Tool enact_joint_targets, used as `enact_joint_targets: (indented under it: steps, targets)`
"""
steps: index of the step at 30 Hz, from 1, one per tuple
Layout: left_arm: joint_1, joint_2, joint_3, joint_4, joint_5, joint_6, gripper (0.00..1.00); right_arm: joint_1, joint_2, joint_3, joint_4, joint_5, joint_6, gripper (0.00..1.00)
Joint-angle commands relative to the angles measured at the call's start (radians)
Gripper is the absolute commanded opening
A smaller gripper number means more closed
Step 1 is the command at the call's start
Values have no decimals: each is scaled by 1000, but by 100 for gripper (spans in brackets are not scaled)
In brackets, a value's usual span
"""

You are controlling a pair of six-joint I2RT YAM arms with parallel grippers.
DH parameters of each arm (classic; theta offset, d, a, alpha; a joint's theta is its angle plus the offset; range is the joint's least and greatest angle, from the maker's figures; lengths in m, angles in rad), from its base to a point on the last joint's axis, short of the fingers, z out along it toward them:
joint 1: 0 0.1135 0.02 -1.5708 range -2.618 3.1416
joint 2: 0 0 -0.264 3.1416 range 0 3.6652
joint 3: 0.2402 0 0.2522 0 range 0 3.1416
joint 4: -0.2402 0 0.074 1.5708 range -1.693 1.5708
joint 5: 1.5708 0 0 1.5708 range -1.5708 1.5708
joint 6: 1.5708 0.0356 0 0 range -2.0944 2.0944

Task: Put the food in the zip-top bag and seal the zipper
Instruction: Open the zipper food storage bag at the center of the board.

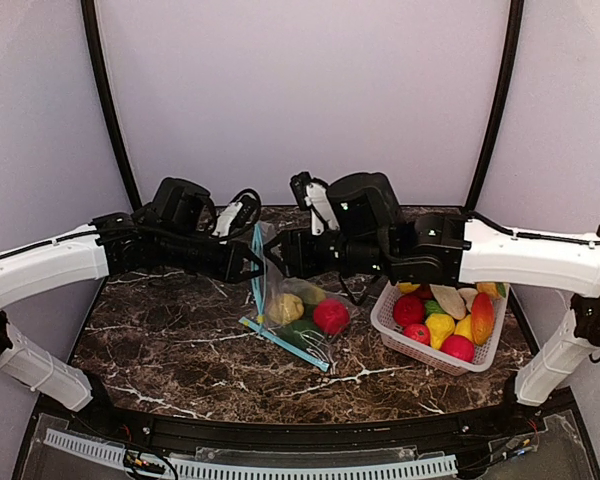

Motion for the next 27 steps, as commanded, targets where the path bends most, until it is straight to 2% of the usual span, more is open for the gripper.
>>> enact_joint_targets:
  steps: [1,11,16,22,27]
  targets:
    - [-21,2,-22,41,-19,-28,1,15,56,67,53,48,-7,56]
    - [-31,-9,-33,63,-28,-40,1,22,151,146,-45,188,-9,41]
    - [-33,-15,-39,64,-44,-38,1,22,177,175,-86,261,-9,26]
    - [-34,-18,-58,88,-32,-45,1,22,221,208,-108,299,-23,17]
    - [-34,-28,-62,76,-65,-27,1,22,241,230,-138,336,-26,4]
